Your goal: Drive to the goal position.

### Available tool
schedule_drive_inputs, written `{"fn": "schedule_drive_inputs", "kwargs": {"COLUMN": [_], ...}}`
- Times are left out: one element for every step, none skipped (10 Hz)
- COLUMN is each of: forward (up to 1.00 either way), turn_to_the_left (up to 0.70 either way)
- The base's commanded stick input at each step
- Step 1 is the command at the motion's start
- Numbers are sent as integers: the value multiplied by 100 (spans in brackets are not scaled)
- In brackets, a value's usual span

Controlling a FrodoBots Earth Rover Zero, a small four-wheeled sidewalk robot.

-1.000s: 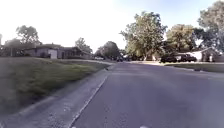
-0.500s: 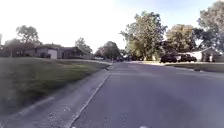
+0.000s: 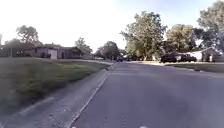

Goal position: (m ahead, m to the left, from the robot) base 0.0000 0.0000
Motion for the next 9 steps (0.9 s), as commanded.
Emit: {"fn": "schedule_drive_inputs", "kwargs": {"forward": [6, 6, 6, 6, 7, 6, 6, 6, 6], "turn_to_the_left": [0, 0, 0, 0, 0, 0, 0, 0, 0]}}
